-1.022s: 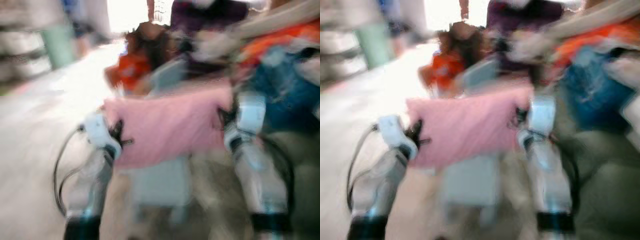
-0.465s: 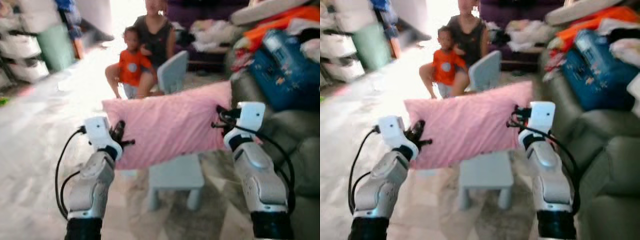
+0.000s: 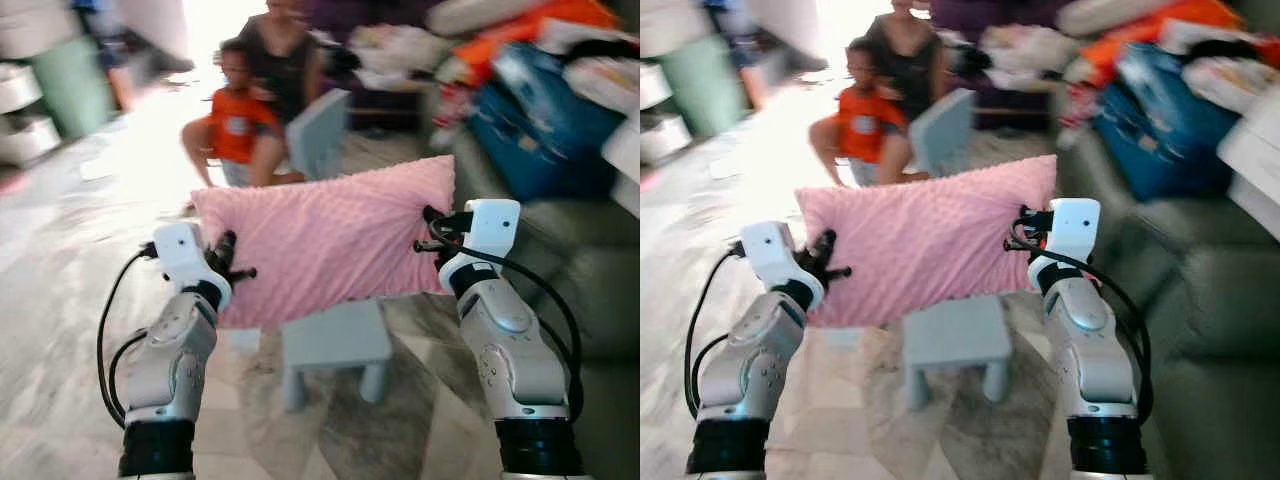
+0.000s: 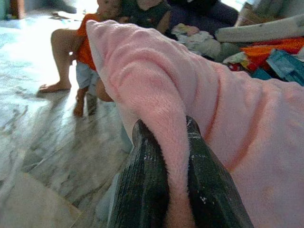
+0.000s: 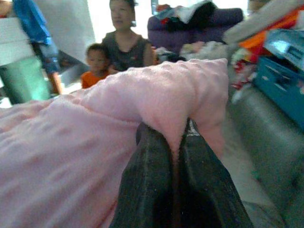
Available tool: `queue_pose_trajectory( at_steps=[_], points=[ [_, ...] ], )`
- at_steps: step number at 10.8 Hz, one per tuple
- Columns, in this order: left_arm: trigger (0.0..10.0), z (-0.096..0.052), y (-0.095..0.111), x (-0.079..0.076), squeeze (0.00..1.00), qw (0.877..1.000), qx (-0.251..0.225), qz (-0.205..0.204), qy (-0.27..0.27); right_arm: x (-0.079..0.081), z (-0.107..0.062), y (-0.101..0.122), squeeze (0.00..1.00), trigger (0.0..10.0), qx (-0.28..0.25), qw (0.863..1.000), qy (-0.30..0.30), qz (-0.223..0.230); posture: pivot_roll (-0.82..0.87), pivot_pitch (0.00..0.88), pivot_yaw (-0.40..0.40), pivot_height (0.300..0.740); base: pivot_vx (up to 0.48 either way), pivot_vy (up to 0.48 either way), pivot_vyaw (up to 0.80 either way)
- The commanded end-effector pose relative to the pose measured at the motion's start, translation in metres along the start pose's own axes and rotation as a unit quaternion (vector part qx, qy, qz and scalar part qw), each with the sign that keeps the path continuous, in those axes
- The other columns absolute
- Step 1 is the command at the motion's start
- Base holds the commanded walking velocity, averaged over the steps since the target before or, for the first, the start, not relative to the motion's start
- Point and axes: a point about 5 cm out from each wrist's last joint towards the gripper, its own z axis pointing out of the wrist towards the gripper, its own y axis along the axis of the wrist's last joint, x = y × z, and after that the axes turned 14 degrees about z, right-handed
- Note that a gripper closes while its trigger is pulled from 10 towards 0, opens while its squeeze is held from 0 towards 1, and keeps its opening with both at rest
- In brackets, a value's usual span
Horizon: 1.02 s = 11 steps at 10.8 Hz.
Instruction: Move the pillow to the sofa
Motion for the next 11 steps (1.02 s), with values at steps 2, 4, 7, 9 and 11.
queue_pose_trajectory(
  at_steps=[2, 4, 7, 9, 11],
  points=[
    [10.0, 0.004, 0.008, 0.006, 0.0, 1.0, -0.017, 0.005, 0.012, 0.003, 0.002, 0.006, 0.0, 10.0, -0.01, 1.0, 0.005, -0.002, -0.14, 0.0, -0.005, 0.74, 0.0, 0.0, -0.8],
    [10.0, 0.004, 0.007, 0.008, 0.0, 1.0, -0.019, -0.017, 0.011, 0.002, 0.002, 0.006, 0.0, 10.0, -0.009, 1.0, 0.005, -0.003, -0.14, 0.0, -0.006, 0.74, 0.0, 0.0, -0.8],
    [10.0, 0.003, 0.004, 0.001, 0.0, 1.0, -0.021, -0.016, -0.004, 0.001, 0.001, 0.007, 0.0, 10.0, -0.008, 1.0, 0.005, -0.005, -0.15, 0.0, -0.012, 0.74, 0.0, 0.0, -0.8],
    [10.0, 0.004, 0.003, 0.001, 0.0, 0.999, -0.02, -0.025, -0.01, 0.0, 0.0, 0.008, 0.0, 10.0, -0.007, 1.0, 0.006, -0.007, -0.15, 0.0, -0.015, 0.74, 0.0, 0.0, -0.8],
    [10.0, 0.003, 0.002, -0.003, 0.0, 0.999, -0.021, -0.036, -0.026, 0.0, 0.0, 0.008, 0.0, 10.0, -0.007, 1.0, 0.006, -0.008, -0.15, 0.0, -0.016, 0.74, 0.0, 0.0, -0.8]
  ],
)
